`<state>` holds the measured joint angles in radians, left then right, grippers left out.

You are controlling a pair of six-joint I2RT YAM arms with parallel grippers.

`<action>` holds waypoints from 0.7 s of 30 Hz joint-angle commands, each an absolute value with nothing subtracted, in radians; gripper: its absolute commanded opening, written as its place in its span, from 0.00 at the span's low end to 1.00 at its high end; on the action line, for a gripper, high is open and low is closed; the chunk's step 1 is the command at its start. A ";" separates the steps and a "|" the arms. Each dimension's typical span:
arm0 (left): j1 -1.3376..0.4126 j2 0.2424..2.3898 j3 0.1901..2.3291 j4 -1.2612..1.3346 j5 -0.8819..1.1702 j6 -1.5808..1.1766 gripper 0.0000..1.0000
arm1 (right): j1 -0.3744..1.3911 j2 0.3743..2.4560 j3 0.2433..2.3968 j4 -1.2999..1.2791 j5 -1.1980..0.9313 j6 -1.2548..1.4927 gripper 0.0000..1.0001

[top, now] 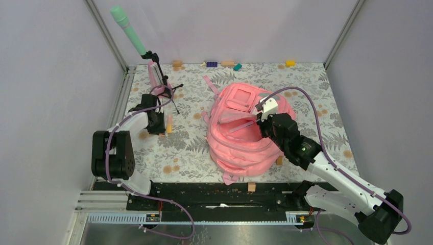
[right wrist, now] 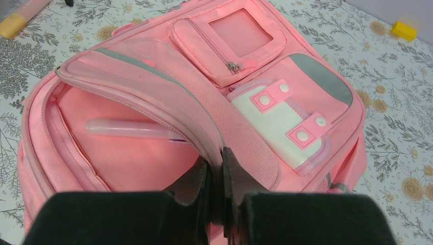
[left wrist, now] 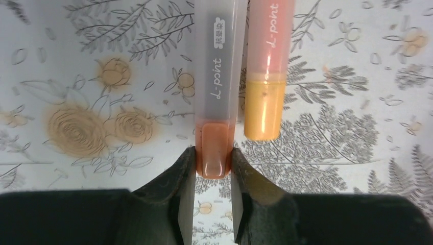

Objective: Pack the student bag
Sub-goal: Pick up the stationery from the center of the board.

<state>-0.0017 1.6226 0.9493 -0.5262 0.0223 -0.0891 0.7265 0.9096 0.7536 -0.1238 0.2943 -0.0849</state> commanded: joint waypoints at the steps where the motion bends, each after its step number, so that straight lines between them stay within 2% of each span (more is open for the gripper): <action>1: 0.000 1.406 0.906 -0.434 0.003 -0.119 0.00 | 0.722 0.879 0.778 -0.009 0.331 -0.071 0.00; 9: -0.034 1.177 0.833 -0.414 0.041 -0.107 0.00 | 0.723 0.885 0.779 -0.009 0.328 -0.072 0.00; 17: -0.285 1.002 0.781 -0.364 -0.071 -0.014 0.00 | 0.722 0.894 0.781 -0.009 0.321 -0.067 0.00; 19: -0.321 0.980 0.778 -0.353 -0.057 -0.008 0.00 | 0.723 0.891 0.782 -0.008 0.319 -0.067 0.00; 21: -0.352 0.947 0.771 -0.338 0.049 0.042 0.00 | 0.722 0.886 0.780 -0.009 0.319 -0.067 0.00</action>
